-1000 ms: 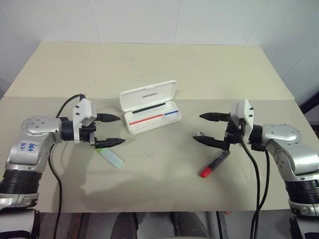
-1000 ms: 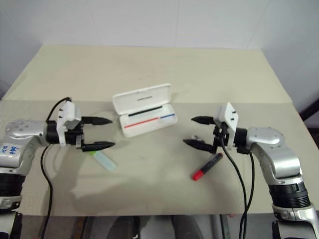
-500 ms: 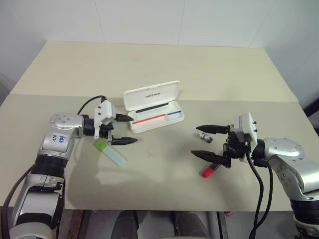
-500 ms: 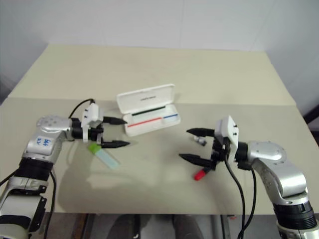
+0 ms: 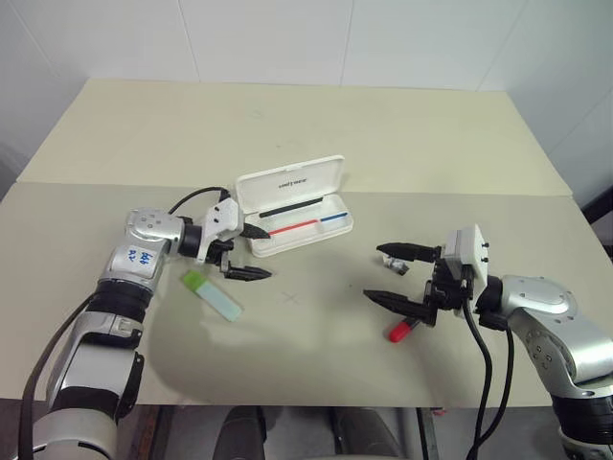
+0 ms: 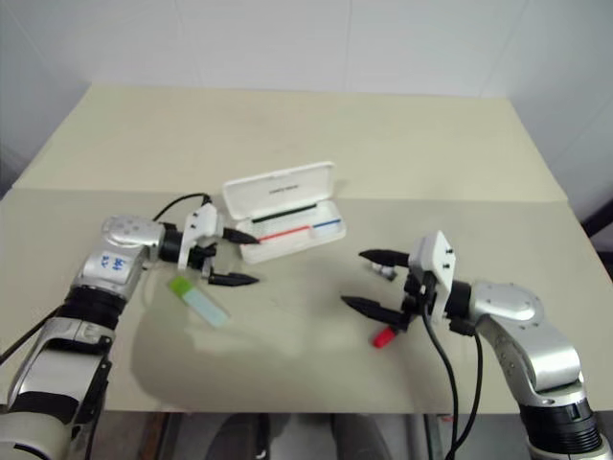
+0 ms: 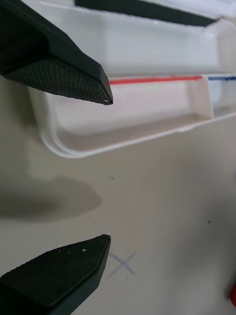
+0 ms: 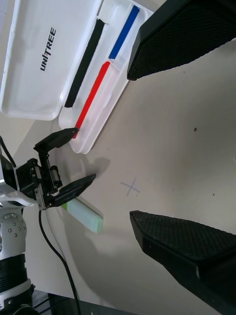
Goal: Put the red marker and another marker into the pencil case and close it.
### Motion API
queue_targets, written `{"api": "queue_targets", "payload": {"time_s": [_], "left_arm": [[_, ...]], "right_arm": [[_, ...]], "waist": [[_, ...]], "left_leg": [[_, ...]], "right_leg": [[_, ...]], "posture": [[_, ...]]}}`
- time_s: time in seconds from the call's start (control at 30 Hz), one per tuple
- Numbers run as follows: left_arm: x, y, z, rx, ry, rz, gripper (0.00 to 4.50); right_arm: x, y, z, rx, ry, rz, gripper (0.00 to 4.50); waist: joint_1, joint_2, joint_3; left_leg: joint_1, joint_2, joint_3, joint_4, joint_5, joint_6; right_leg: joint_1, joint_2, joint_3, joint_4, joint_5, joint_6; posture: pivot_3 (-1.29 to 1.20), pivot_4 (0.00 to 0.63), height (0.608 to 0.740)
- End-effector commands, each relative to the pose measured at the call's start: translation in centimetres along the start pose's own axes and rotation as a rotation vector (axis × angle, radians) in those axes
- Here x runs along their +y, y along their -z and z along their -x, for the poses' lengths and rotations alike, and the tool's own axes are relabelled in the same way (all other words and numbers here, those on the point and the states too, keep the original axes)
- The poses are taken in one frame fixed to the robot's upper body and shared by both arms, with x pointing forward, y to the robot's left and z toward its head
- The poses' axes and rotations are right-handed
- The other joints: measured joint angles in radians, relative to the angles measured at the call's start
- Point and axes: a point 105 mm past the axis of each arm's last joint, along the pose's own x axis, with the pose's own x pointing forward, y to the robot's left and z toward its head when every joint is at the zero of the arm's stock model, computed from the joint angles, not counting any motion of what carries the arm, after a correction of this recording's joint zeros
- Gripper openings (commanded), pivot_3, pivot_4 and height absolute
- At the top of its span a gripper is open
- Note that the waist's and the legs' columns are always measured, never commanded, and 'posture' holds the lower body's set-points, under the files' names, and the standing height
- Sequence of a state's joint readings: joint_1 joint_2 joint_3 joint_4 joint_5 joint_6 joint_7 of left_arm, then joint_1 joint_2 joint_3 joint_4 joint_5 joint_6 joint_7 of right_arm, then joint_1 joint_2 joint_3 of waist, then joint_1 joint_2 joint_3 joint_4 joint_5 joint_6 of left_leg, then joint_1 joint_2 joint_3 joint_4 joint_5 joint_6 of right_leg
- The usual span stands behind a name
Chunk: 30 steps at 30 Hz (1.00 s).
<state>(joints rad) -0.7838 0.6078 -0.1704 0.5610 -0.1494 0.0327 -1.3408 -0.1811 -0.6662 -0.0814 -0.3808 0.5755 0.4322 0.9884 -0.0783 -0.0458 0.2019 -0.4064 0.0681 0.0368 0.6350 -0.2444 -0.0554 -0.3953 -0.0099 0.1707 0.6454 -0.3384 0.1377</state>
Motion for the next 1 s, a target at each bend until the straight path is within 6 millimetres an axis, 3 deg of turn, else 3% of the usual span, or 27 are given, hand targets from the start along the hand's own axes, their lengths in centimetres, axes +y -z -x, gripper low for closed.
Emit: {"api": "queue_targets", "payload": {"time_s": [0.03, 0.33, 0.8, 1.0], "left_arm": [[-0.4, -1.8, 0.2, -0.018, 0.046, -0.062, 4.48], [-1.3, -1.3, 0.0, 0.03, 0.103, -0.045, 4.48], [0.4, -1.7, -0.7, 0.048, 0.018, -0.058, 4.48], [0.6, -0.8, -1.1, 0.089, 0.018, -0.031, 4.48]], "right_arm": [[0.3, -0.8, -0.2, -0.027, -0.007, 0.04, 4.5], [0.1, -0.8, -0.4, -0.028, -0.002, 0.047, 4.5], [-0.1, -0.9, -0.1, -0.029, 0.016, 0.054, 4.5], [-0.2, -0.9, 0.0, -0.026, 0.024, 0.056, 4.5]], "waist": [[0.0, 0.0, 0.0], [0.0, 0.0, 0.0], [0.002, 0.0, 0.0], [0.0, 0.0, 0.0]], "left_leg": [[0.0, 0.0, 0.0, 0.0, 0.0, 0.0], [0.0, 0.0, 0.0, 0.0, 0.0, 0.0], [0.0, 0.0, 0.0, 0.001, 0.0, 0.0], [0.0, 0.0, 0.0, 0.001, 0.0, 0.0]], "right_leg": [[0.0, 0.0, 0.0, 0.0, 0.0, 0.0], [0.0, 0.0, 0.0, 0.0, 0.0, 0.0], [0.0, 0.0, 0.0, 0.001, 0.0, 0.0], [0.0, 0.0, 0.0, 0.001, 0.0, 0.0]], "posture": [[0.0, 0.15, 0.74], [0.0, 0.15, 0.74], [0.0, 0.15, 0.74], [0.0, 0.15, 0.74]]}}
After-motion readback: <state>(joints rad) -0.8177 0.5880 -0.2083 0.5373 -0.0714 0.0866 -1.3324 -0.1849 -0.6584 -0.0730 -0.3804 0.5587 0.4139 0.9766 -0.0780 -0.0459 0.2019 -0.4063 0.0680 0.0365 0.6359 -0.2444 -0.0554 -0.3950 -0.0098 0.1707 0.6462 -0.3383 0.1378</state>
